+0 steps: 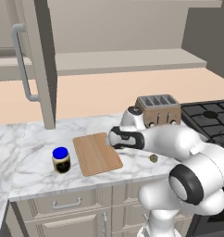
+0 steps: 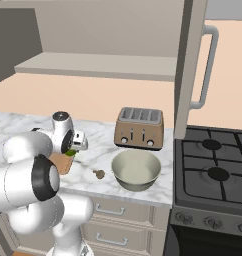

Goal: Open the cabinet. Place the bowl and condiment on the counter. Then place the lime and garlic on the cutting board.

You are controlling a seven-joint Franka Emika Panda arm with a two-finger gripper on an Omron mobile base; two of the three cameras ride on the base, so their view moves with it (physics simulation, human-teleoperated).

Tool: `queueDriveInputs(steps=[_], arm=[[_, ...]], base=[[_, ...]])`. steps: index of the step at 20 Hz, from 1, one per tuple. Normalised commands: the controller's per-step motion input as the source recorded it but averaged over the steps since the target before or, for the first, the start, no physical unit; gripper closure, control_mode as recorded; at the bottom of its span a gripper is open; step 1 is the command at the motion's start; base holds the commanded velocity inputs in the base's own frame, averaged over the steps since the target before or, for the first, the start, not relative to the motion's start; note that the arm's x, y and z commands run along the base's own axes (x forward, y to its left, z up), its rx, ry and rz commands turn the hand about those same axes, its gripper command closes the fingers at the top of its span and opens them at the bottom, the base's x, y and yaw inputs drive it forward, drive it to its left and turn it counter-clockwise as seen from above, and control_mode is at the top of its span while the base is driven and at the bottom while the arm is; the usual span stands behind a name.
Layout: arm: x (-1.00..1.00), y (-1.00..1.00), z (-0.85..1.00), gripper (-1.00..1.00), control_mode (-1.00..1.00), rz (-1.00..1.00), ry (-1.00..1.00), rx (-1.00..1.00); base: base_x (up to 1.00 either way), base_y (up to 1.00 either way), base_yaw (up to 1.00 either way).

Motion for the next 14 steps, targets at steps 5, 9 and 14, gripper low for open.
queueDriveInputs(steps=[5,9,14], arm=[[0.28,0.48,0.00,1.00,-1.00,0.00,0.00,0.01],[0.14,0.29,0.00,1.00,-1.00,0.00,0.00,0.02],[0.16,0.06,0.00,1.00,-1.00,0.00,0.01,0.00]], base=[[0.00,0.00,0.00],[0.00,0.00,0.00],[0.00,0.00,0.00]])
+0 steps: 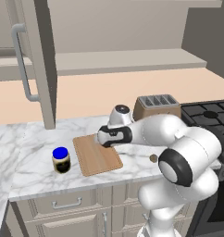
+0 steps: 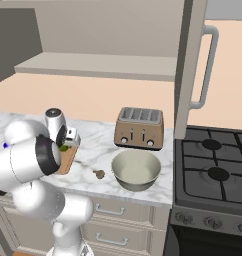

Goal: Open the cabinet. Place the bowl and condiment on the counter. Then place the lime and garlic on the cutting board.

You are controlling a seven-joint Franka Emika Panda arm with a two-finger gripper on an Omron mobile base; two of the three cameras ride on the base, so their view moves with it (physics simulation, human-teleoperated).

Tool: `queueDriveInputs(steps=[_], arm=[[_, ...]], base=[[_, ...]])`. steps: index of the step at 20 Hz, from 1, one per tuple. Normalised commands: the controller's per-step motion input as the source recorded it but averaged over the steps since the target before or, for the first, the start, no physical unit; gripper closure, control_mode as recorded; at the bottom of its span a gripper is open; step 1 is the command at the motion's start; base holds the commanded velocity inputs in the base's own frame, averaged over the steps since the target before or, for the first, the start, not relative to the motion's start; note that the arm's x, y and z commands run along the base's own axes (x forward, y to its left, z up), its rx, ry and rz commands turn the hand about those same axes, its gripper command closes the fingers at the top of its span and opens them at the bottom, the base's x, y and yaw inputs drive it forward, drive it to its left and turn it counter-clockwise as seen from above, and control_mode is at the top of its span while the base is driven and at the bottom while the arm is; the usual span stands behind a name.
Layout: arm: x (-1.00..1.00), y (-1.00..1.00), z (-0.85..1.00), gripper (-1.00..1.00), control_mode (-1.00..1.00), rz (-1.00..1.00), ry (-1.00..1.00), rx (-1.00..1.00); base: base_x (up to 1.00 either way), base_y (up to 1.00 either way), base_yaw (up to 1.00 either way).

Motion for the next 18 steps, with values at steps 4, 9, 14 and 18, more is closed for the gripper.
queueDriveInputs(steps=[4,9,14,18], arm=[[0.08,0.00,-0.01,1.00,-1.00,0.00,0.03,0.00],[0.26,0.01,-0.34,1.00,-1.00,0.00,0.00,0.00],[0.26,0.26,-0.23,1.00,-1.00,0.00,0.00,0.00],[0.15,0.32,0.00,1.00,-1.00,0.00,0.00,0.00]], base=[[0.00,0.00,0.00],[0.00,0.00,0.00],[0.00,0.00,0.00],[0.00,0.00,0.00]])
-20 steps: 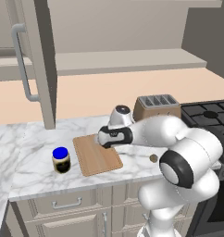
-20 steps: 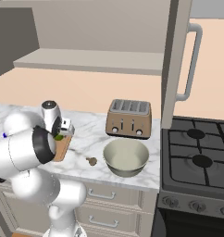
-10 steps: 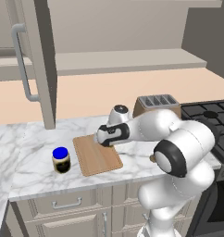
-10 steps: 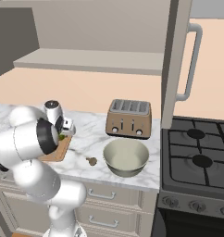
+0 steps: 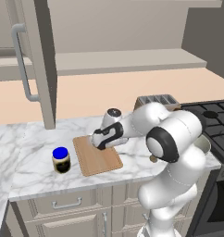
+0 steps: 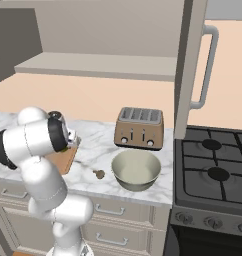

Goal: Open the cabinet. Place the bowl and condiment on the counter. Then place the lime and garlic on the cutting board.

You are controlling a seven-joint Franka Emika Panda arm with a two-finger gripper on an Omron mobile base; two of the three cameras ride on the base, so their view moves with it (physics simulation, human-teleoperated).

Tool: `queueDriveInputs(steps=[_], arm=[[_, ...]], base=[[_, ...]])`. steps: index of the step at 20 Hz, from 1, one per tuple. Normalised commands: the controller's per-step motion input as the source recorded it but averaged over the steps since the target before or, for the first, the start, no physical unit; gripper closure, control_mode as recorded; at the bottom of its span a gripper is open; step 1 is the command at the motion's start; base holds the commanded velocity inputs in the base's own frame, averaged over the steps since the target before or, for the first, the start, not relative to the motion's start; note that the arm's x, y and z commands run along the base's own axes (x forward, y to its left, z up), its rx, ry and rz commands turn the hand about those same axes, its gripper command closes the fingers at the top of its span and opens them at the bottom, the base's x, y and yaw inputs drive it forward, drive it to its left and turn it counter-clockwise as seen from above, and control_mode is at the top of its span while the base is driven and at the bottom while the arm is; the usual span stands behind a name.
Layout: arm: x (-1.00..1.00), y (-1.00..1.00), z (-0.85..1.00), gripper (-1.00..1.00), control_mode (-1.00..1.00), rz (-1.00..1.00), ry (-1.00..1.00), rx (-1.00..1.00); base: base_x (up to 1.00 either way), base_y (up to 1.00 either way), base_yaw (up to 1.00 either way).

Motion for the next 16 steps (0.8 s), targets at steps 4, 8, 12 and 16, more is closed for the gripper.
queueDriveInputs(steps=[4,8,12,16], arm=[[0.11,0.14,-0.06,1.00,-1.00,0.00,0.00,0.00],[0.23,0.03,-0.39,1.00,-1.00,-0.01,0.00,0.00],[0.19,0.00,-0.38,1.00,-1.00,-0.01,0.00,0.00],[0.07,0.00,-0.11,1.00,-1.00,0.00,0.00,0.00]], base=[[0.00,0.00,0.00],[0.00,0.00,0.00],[0.00,0.00,0.00],[0.00,0.00,0.00]])
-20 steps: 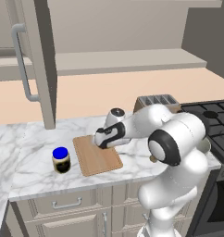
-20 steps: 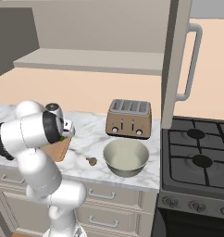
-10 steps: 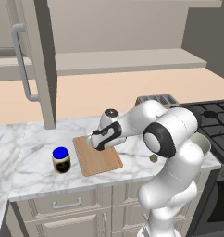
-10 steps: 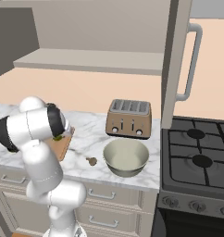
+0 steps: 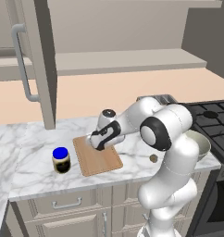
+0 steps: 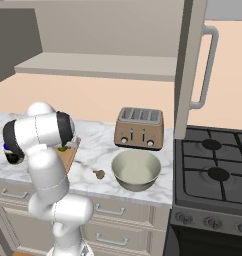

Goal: Open the cabinet. Place the bowl and condiment on the counter. Then place the lime and garlic on the cutting board.

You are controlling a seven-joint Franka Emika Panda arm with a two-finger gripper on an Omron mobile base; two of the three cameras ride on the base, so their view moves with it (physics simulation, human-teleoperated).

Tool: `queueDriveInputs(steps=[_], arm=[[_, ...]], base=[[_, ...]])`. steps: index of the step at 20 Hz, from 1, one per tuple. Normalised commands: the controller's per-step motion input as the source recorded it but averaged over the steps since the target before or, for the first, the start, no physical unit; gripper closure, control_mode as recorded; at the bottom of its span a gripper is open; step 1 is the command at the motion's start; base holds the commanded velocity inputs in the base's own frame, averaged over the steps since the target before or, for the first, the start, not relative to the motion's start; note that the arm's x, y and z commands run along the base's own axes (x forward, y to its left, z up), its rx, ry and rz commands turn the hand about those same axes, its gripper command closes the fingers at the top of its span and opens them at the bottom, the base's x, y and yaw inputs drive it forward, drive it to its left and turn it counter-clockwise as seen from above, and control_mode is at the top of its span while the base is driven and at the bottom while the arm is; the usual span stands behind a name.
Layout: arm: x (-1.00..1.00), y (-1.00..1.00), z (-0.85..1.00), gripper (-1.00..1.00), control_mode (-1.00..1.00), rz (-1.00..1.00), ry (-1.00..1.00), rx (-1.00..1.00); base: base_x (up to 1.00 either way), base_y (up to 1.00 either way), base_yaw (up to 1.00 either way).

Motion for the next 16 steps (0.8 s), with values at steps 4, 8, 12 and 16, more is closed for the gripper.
queueDriveInputs(steps=[4,8,12,16], arm=[[0.00,0.00,0.00,-1.00,-1.00,0.00,0.00,0.00],[0.00,0.00,0.01,-1.00,-1.00,0.00,0.00,0.00],[-0.08,0.00,0.22,-1.00,-1.00,0.00,0.00,-0.01],[-0.25,0.00,0.33,-1.00,-1.00,0.00,0.00,0.00]], base=[[0.00,0.00,0.00],[0.00,0.00,0.00],[0.00,0.00,0.00],[0.00,0.00,0.00]])
